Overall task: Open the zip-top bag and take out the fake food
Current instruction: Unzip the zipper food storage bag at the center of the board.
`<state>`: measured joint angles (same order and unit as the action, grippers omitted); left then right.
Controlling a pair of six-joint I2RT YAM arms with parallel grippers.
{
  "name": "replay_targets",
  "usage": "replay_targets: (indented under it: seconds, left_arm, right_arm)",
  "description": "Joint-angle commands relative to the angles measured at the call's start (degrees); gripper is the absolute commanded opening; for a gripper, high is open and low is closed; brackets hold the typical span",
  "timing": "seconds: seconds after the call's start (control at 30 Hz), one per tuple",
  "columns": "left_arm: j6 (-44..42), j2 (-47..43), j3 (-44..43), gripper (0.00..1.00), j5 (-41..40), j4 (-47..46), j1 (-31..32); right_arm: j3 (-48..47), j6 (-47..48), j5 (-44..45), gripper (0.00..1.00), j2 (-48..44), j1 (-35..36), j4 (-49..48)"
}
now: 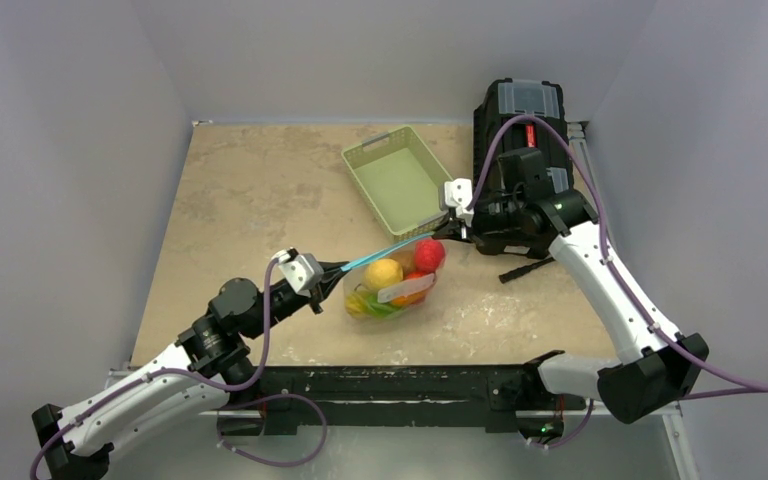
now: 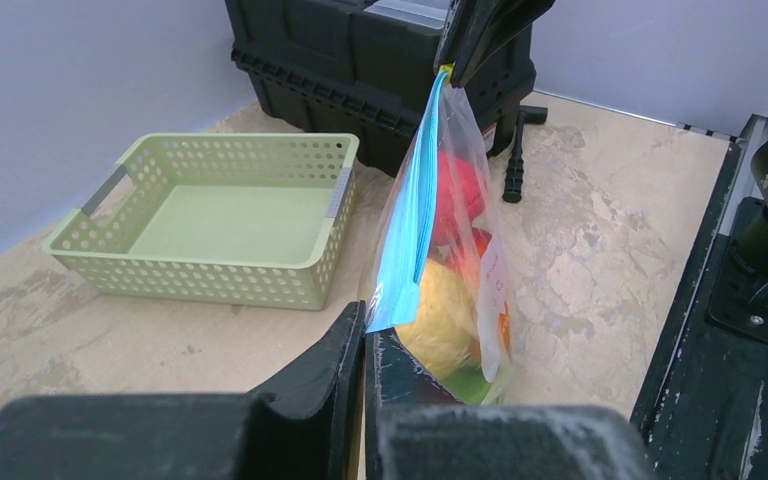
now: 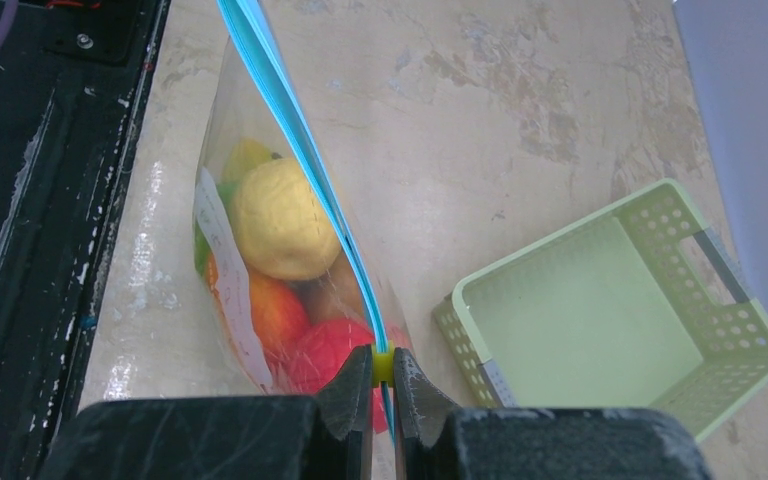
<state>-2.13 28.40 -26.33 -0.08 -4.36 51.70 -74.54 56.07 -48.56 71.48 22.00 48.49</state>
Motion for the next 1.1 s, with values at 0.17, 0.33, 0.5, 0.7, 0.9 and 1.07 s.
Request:
replay_targets:
  seconds: [0.17, 0.33, 0.5, 0.7, 0.9, 1.07]
  left_arm:
    - [0.4, -1.7, 0.5, 0.00, -2.5, 0.8, -0.5]
    - [0.3, -2.7, 0.4, 0.00, -3.3, 1.5, -0.5]
    - [0.2, -3.4, 0.4, 0.00, -4.1, 2.0, -0.4]
    - [0.1, -4.0, 0.4, 0.00, -5.1, 2.5, -0.4]
    - [0.0, -4.3, 0.3, 0.00, -5.4, 2.7, -0.4]
    - [0.1, -3.3, -0.2, 0.00, -3.4, 2.2, -0.4]
  right_arm:
    - [0.5, 1.9, 3.4, 0.00, -2.3, -3.3, -0.4]
    - [0.7, 2.4, 5.3, 0.00, -2.6, -4.5, -0.2]
    - [0.6, 3.0, 6.2, 0.00, -3.1, -6.0, 0.4]
    - [0.7, 3.6, 7.7, 0.00, -3.2, -7.4, 0.9]
    - [0.5, 4.1, 8.1, 0.00, -3.3, -8.2, 1.4]
    - [0.0, 6.1, 4.6, 0.09, -2.5, -8.3, 4.6]
